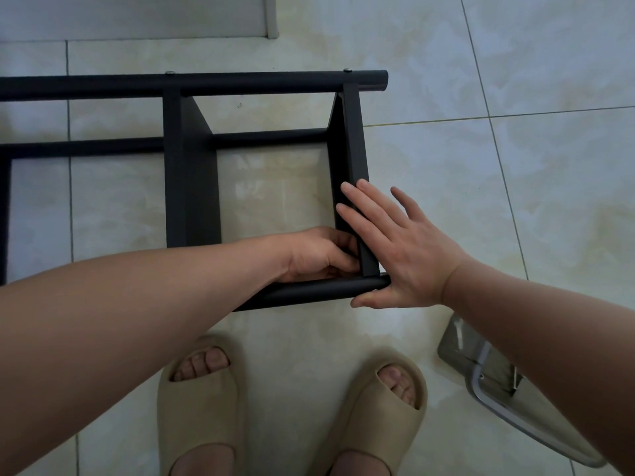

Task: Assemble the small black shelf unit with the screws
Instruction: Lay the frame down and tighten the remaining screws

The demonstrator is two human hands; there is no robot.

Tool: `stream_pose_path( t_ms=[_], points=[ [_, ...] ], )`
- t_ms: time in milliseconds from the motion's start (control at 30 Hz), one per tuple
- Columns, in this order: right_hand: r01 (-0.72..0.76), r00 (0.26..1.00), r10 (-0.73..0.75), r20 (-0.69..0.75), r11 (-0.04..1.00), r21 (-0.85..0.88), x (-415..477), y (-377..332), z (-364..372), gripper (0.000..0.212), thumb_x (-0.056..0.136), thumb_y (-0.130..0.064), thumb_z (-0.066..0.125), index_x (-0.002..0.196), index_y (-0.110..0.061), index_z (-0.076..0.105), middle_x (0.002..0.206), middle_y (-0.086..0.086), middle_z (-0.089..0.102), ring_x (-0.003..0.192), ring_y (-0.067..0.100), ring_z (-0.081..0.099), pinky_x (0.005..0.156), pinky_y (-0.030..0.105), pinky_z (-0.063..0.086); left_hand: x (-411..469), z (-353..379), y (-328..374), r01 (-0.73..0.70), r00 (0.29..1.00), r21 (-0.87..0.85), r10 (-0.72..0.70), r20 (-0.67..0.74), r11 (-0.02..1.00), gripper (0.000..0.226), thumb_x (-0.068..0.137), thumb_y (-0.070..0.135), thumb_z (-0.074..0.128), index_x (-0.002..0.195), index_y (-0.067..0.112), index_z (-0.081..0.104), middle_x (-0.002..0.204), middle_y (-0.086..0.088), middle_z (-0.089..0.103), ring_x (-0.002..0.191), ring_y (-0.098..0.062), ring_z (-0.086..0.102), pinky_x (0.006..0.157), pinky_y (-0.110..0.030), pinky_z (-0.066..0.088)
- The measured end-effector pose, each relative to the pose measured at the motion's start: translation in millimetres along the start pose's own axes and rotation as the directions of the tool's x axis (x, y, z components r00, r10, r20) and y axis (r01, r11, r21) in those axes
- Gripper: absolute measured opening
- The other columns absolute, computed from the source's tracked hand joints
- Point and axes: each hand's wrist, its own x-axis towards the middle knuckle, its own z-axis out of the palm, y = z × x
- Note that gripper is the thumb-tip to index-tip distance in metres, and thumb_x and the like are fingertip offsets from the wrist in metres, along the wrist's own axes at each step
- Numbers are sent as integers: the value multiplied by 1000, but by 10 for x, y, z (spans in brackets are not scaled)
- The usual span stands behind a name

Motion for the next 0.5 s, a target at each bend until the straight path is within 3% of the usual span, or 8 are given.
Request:
stream_pose_path(
  t_ms=[167, 300, 433, 500],
  points=[
    [0, 1000, 0, -5, 1000, 2, -2, -3, -1, 118, 78, -87, 45, 158, -3, 28, 168, 16, 15, 156, 32, 12, 117, 63, 25, -8, 5, -8, -7, 1000, -2, 7, 5, 1000, 24, 90, -17, 45, 102, 0, 57, 81, -13, 61, 68, -19, 64, 63, -24, 53],
    [1, 1000, -1, -5, 1000, -3, -1, -5, -3, 117, 78, -87, 44, 157, -2, 29, 168, 16, 16, 156, 31, 12, 117, 62, 25, 5, 24, -36, 19, 1000, -61, -17, 20, 998, 18, 95, -7, 46, 101, 0, 61, 86, -13, 64, 76, -20, 65, 73, -28, 53],
    [-1, 1000, 1, 6, 1000, -6, -1, -5, -8, 117, 78, -87, 45, 158, -3, 28, 168, 16, 15, 156, 31, 11, 118, 63, 25, 10, 21, -24, 58, 995, 190, -41, -96, 980, 19, 74, 19, 67, 87, 5, 70, 84, -13, 67, 78, -24, 63, 75, -35, 50],
    [-5, 1000, 5, 16, 1000, -10, 1, -5, -13, 118, 78, -88, 44, 158, -3, 26, 168, 15, 13, 156, 31, 10, 118, 63, 24, 12, 21, -14, 67, 991, 199, -42, -126, 978, 16, 67, 21, 68, 78, 9, 70, 77, -11, 66, 75, -24, 61, 74, -35, 48]
  ],
)
